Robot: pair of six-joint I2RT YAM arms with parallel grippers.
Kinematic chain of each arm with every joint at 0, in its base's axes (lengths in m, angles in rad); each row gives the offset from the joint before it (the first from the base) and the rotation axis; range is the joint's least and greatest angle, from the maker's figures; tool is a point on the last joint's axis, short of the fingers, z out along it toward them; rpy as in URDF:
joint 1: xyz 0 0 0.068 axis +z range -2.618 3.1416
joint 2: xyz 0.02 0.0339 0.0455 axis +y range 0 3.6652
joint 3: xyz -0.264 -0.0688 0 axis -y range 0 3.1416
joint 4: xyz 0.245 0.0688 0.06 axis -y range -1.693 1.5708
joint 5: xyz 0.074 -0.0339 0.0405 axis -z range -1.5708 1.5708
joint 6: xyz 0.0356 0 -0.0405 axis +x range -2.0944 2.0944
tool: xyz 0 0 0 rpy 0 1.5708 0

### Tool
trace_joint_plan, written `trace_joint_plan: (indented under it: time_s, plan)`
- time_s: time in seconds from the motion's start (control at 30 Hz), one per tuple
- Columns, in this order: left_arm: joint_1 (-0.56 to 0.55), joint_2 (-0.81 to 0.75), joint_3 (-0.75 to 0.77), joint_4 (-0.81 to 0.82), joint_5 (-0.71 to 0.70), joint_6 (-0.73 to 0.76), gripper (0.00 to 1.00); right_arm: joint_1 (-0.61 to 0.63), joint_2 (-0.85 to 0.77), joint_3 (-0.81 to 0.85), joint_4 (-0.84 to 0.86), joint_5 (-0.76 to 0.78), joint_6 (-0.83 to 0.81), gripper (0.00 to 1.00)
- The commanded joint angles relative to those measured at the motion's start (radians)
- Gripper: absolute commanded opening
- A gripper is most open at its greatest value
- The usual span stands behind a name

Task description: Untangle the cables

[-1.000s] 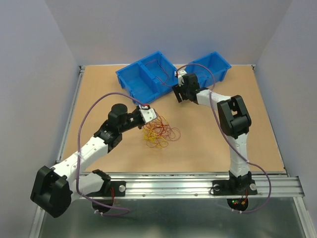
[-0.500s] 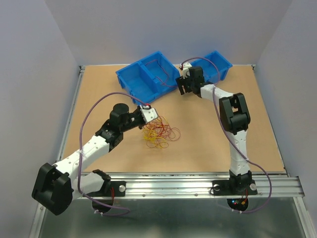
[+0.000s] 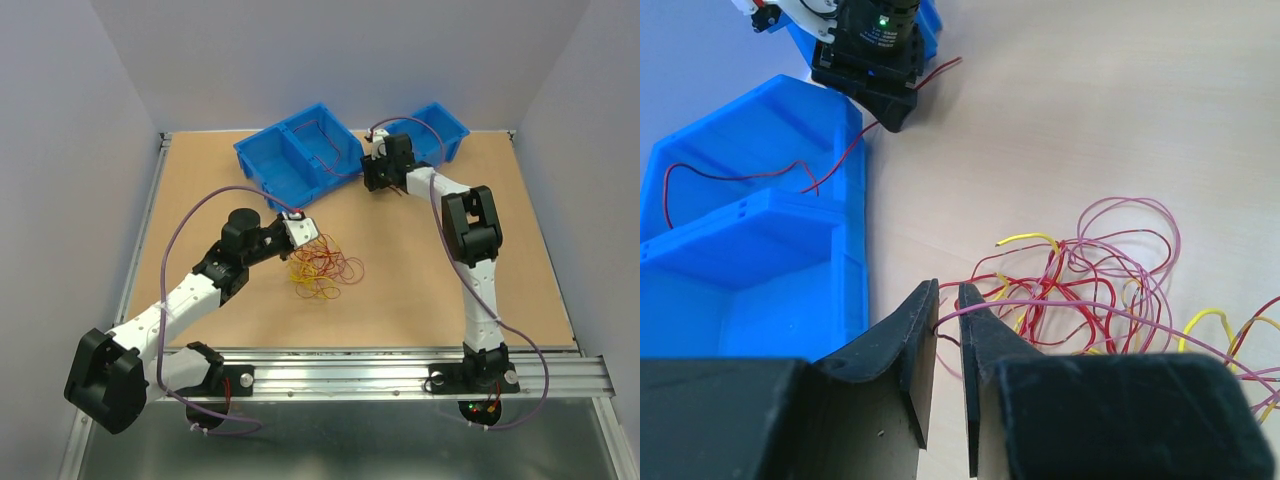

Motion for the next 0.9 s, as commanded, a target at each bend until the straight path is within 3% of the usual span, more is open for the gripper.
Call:
trace_joint_plan:
  time_s: [0.0,0.23,0.33,0.4,0.87]
  plan:
    - [-0.002,-0.022,0.04,0.039,0.006,-0.008,0.26,-0.006,0.003,0.017,-0.089,-0.062,0.023,0.51]
    - [-0.004,-0.025,0.042,0.036,0.008,-0.008,0.26,0.006,-0.078,-0.075,-0.159,-0.108,0.005,0.2]
    - [-0.003,-0.027,0.042,0.036,0.008,-0.009,0.26,0.029,-0.112,-0.115,-0.166,-0.091,-0.021,0.13]
    - [-0.004,-0.028,0.042,0.036,0.009,-0.008,0.26,0.051,-0.141,-0.141,-0.168,-0.054,-0.034,0.01]
    - [-0.004,-0.036,0.036,0.036,0.014,-0.003,0.26,0.057,-0.273,-0.203,-0.108,-0.149,0.025,0.01]
